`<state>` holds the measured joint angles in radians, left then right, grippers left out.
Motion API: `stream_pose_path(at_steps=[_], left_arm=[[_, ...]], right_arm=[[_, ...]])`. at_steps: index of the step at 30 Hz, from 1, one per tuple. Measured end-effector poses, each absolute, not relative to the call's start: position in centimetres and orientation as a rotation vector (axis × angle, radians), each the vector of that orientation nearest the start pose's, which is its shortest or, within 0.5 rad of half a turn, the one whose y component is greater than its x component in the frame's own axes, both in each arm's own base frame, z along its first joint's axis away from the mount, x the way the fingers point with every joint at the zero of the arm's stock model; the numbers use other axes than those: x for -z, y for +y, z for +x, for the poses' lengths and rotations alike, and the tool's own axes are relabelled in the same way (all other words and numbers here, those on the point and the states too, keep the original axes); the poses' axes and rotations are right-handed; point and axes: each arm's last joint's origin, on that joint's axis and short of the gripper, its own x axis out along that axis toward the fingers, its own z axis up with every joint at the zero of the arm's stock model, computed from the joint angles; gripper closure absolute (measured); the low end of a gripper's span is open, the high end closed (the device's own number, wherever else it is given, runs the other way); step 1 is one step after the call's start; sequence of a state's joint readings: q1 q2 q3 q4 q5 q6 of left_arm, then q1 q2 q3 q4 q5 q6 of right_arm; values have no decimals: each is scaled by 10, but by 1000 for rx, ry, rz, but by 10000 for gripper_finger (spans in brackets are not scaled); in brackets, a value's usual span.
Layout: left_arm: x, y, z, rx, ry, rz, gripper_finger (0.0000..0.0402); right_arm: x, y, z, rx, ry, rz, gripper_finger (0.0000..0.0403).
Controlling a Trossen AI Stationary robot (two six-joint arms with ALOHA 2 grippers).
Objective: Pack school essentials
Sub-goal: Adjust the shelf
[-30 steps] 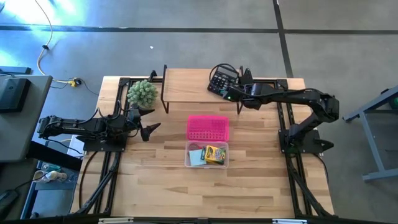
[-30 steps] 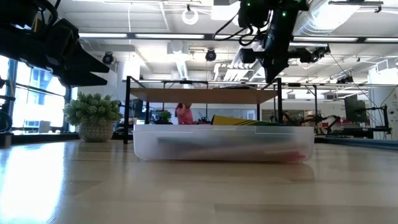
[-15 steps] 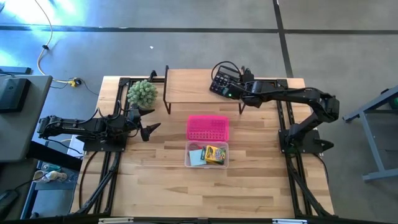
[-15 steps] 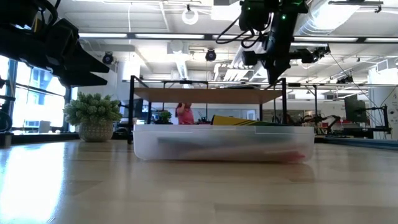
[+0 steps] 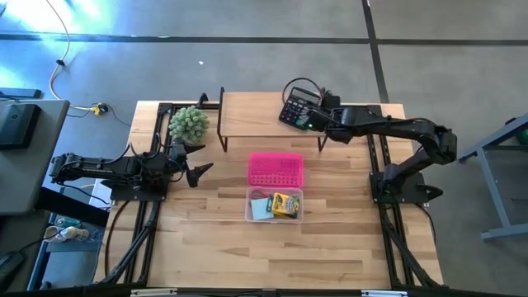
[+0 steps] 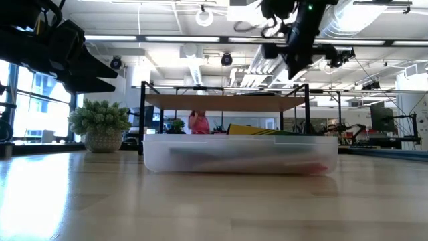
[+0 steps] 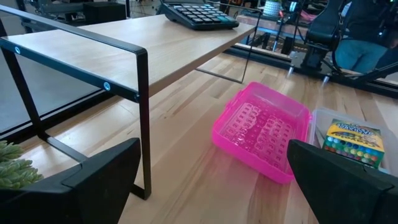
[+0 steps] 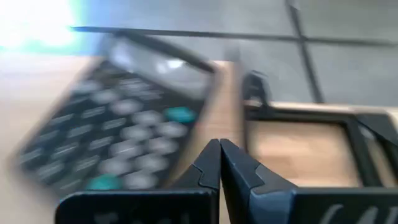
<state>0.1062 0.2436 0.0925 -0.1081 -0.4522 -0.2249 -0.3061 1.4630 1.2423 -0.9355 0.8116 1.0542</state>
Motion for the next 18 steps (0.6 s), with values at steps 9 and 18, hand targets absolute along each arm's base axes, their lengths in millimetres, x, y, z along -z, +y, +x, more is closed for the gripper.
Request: stream_pose_path(at_steps=[9,18], left_arm=[[-166,24,104,-582,195,-173,7],[-166,24,104,-582,195,-173,7]], right_arm=[[-306,-65,318,889,462,324,403],[-272,-51,381,498,393,172,403]])
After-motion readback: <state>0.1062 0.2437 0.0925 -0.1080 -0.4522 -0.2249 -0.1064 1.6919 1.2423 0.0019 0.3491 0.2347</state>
